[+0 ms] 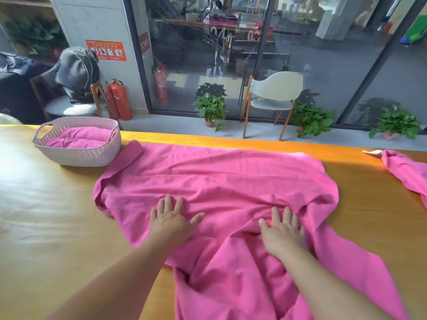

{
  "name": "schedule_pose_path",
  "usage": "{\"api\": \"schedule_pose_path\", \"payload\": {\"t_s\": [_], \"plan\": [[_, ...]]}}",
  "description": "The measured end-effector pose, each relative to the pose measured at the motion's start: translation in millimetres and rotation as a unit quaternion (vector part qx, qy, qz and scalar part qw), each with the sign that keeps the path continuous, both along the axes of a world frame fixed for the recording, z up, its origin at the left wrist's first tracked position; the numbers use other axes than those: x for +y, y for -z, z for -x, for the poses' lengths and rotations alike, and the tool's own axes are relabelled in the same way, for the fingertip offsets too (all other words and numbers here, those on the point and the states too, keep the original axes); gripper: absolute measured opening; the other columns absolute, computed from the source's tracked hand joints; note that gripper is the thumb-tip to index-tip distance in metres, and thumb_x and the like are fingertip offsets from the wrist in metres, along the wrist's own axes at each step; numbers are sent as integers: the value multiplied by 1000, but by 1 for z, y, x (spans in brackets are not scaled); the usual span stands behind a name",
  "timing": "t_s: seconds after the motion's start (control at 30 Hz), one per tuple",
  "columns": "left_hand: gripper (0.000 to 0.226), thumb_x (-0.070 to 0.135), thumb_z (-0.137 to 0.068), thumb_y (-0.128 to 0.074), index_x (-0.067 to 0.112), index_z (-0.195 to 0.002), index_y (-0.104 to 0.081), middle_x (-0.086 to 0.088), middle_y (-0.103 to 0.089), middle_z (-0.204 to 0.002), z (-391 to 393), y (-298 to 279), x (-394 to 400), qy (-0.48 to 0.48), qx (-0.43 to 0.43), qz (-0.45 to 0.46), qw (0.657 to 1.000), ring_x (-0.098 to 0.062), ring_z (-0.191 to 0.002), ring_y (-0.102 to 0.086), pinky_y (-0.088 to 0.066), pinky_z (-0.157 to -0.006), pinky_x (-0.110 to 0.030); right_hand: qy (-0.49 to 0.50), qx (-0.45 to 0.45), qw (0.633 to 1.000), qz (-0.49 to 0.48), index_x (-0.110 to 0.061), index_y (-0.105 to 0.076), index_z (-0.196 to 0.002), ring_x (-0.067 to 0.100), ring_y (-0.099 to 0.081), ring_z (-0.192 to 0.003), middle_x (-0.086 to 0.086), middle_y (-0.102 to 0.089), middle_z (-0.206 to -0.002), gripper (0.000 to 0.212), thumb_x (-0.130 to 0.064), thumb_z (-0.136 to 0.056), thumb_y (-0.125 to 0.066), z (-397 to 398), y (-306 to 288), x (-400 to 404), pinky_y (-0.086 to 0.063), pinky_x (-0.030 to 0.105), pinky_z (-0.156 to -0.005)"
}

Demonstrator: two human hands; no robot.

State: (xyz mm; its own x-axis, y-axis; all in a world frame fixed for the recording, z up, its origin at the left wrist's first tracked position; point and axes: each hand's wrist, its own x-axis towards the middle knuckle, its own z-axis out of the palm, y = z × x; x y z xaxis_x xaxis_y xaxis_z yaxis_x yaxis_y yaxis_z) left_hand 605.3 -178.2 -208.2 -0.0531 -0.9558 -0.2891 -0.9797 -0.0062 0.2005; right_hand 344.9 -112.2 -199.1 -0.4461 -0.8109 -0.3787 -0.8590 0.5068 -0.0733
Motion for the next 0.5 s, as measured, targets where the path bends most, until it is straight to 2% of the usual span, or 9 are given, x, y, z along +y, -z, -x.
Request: {"api": "schedule_pose_path", "payload": {"t_s": [0.1,0.2,0.27,0.33,0.43,0.5], "plan": [[91,81,-85,-25,28,-156,-5,-5,8,-164,15,-1,-18,45,17,-4,999,-24,-150,8,0,-122,-42,-16,12,1000,-3,-29,-3,-159,21,5,-153,2,9,-166,63,-50,-103,-24,58,3,-31,-2,43,-123],[82,72,-91,-29,26,-156,-10,-5,6,-164,30,-4,-32,34,42,39,998,-23,-150,9,2,-122,-41,12,34,999,-28,-20,-18,-157,26,-11,-151,8,-5,-166,62,-33,-99,-37,84,-14,-62,-14,43,-122],[78,69,-93,-29,25,-155,-14,-6,3,-164,34,-4,-41,-13,37,90,995,-24,-150,7,2,-121,-44,32,74,996,46,-14,-35,-149,32,-27,-143,14,-24,-157,55,-29,-96,-42,67,-22,-71,-27,42,-117],[81,72,-91,-25,25,-156,-11,-8,3,-164,35,1,-47,-28,25,74,997,-27,-150,5,1,-121,-48,6,50,993,106,-18,-38,-147,31,-30,-140,11,-28,-155,50,-33,-99,-40,33,-23,-71,-27,41,-114],[91,80,-86,-21,26,-156,-1,-10,13,-162,36,13,-57,20,-1,25,999,-31,-149,12,5,-120,-49,-80,-41,994,60,-27,-16,-158,25,-8,-152,5,-5,-166,62,-52,-102,-29,-6,-1,-61,-8,40,-122],[94,82,-84,-22,28,-156,2,-11,16,-162,36,15,-72,58,1,15,998,-31,-149,15,6,-121,-47,-100,-31,994,30,-32,-2,-159,20,7,-153,-1,10,-166,67,-58,-101,-24,7,8,-62,2,40,-122]]}}
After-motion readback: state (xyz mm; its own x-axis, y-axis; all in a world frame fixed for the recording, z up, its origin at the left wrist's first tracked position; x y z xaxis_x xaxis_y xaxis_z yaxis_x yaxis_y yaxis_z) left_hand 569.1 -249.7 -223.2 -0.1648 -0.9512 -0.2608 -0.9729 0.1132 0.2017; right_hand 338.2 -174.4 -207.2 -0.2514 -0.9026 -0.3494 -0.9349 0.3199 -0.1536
